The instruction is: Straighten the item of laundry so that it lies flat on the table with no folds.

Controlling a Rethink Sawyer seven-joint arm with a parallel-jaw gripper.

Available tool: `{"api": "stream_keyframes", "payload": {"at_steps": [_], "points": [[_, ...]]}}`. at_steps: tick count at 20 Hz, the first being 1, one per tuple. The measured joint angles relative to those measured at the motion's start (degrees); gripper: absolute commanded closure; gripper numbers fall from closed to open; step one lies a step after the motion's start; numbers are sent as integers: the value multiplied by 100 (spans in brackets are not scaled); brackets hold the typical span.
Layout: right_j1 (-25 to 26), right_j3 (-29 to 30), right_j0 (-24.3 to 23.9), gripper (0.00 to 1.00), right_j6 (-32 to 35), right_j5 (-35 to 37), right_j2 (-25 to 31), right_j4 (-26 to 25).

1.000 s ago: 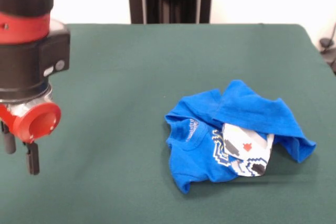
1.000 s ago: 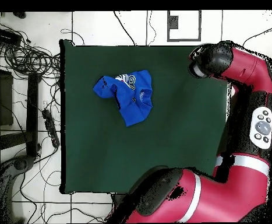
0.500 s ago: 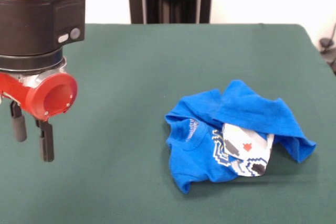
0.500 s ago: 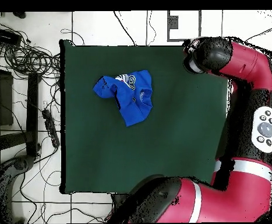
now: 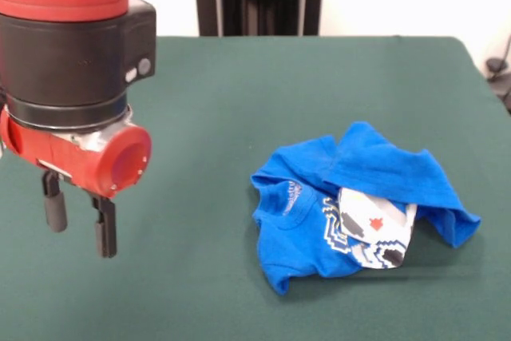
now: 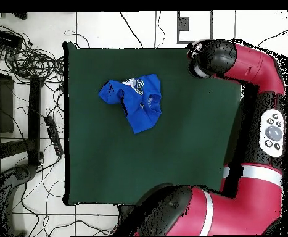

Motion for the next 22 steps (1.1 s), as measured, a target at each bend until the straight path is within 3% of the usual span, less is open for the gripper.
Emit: {"api": "stream_keyframes", "payload": {"at_steps": [11, 22], "points": [[62, -41, 126, 0, -291, 0, 184, -213], [753, -1075, 752, 0, -291, 277, 189, -303]]}}
